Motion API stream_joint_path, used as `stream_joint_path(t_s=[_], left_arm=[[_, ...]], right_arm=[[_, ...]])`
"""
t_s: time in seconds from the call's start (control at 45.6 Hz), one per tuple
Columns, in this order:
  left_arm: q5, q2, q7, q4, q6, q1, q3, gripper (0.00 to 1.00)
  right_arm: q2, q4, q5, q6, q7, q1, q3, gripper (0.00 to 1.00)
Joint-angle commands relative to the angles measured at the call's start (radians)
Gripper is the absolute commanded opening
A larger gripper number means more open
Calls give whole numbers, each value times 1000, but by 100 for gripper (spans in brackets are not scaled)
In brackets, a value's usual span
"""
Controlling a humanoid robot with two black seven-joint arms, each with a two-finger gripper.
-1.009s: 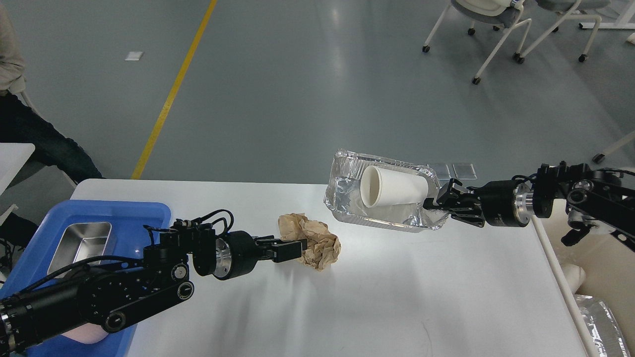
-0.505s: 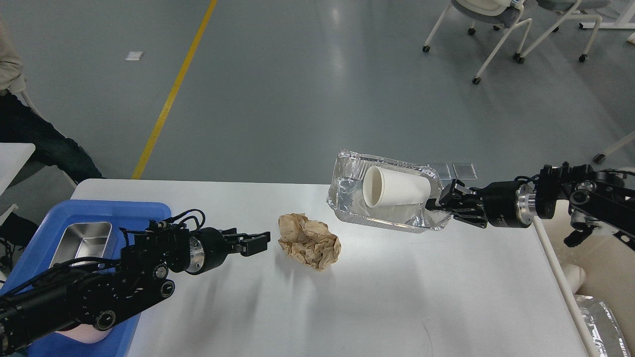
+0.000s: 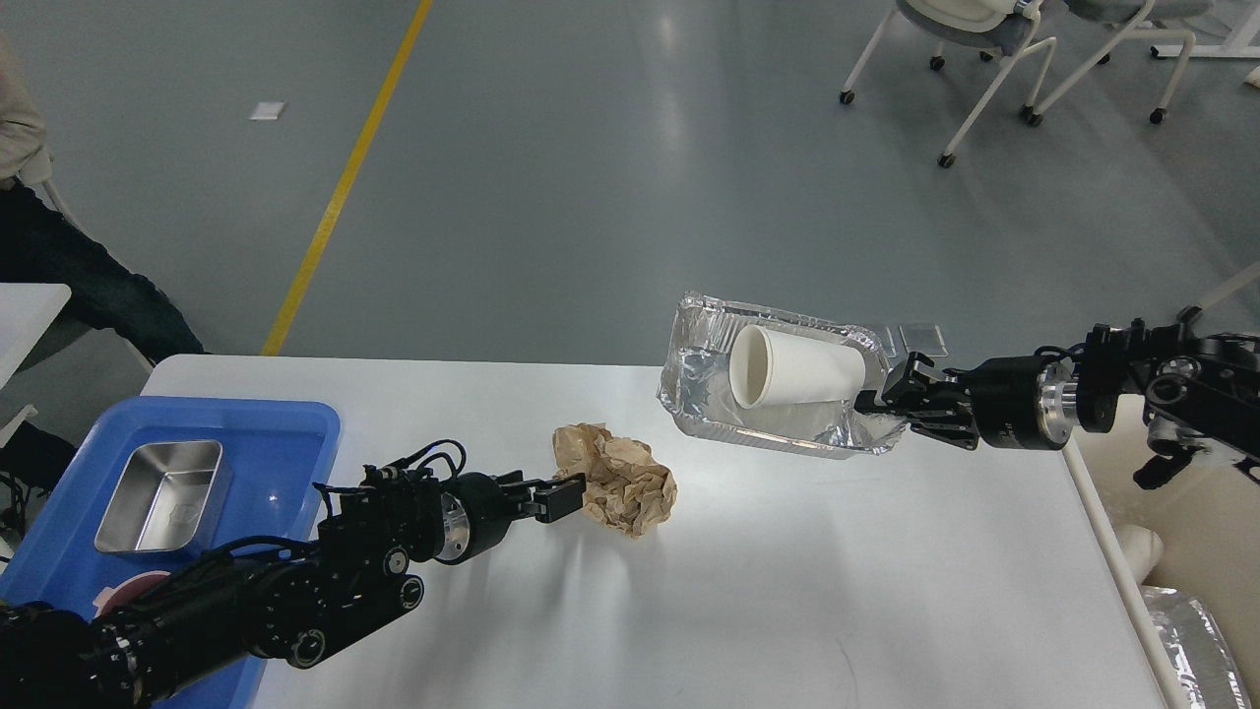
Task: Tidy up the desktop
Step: 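Reach the left gripper to the crumpled brown paper and grasp it, then lift the brown paper and place it into the foil tray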
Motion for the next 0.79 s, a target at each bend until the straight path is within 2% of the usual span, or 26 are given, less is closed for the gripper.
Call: stream_joint_path(t_s=[0.0, 0.154, 0.461, 0.57, 0.768], left_arm=[[-3, -32, -1, 37, -1, 0, 1, 79], [-3, -74, -1, 92, -3, 0, 3, 69], [-37, -140, -60, 172, -14, -1, 1, 16], [-40, -143, -88, 169, -27, -1, 0, 1], [-37, -144, -99, 148, -35, -6, -2, 0]], right_arm=[[-3, 2, 0, 0, 0, 0, 2, 0], [-6, 8, 0, 1, 0, 0, 4, 0], [-18, 13, 0, 1, 0, 0, 7, 0], [-18, 14, 0, 1, 0, 0, 7, 0], [-18, 13, 0, 0, 0, 0, 7, 0]])
